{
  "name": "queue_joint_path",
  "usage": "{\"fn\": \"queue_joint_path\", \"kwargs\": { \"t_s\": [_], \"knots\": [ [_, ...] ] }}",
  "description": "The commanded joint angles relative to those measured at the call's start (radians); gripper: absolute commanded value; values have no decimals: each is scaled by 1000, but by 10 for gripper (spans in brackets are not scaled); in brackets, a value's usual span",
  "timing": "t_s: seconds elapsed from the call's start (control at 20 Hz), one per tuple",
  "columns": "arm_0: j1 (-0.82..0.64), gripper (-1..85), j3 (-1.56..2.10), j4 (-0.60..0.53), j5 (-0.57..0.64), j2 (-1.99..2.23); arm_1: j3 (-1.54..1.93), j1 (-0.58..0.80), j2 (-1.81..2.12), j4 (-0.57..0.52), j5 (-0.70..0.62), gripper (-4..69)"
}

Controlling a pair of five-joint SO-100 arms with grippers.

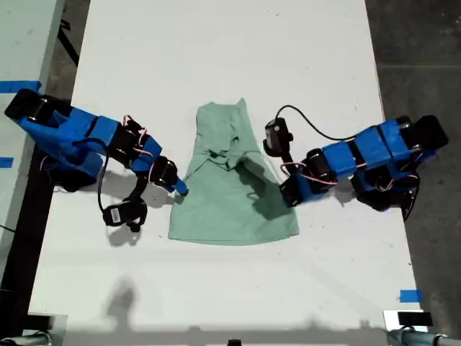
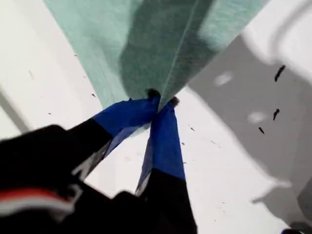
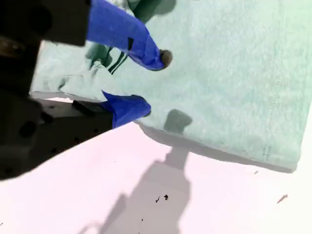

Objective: Fold tshirt

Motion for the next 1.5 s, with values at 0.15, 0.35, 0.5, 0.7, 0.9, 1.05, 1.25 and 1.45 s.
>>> {"fn": "queue_joint_path", "kwargs": {
  "t_s": [0.15, 0.35, 0.5, 0.7, 0.9, 1.05, 1.25, 1.45],
  "knots": [
    [23, 121, -21, -6, -23, 15, -290, 26, -169, -52, -8, -12],
    [23, 121, -21, -3, -26, 21, -422, 32, -423, -189, -3, -12],
    [29, 121, -21, -3, -38, 21, -560, 32, -583, -219, -5, -12],
    [41, 123, -20, -2, -54, 21, -647, 20, -673, -245, 5, -12],
    [49, 123, -20, 0, -64, 21, -775, 8, -663, -127, -25, -12],
    [44, 125, -20, -3, -64, 20, -770, 8, -689, -199, -41, -13],
    [44, 134, -23, -8, -66, 20, -765, 5, -782, -302, -46, 289],
    [41, 142, -35, -5, -66, 28, -788, 21, -699, -176, -34, 267]
  ]
}}
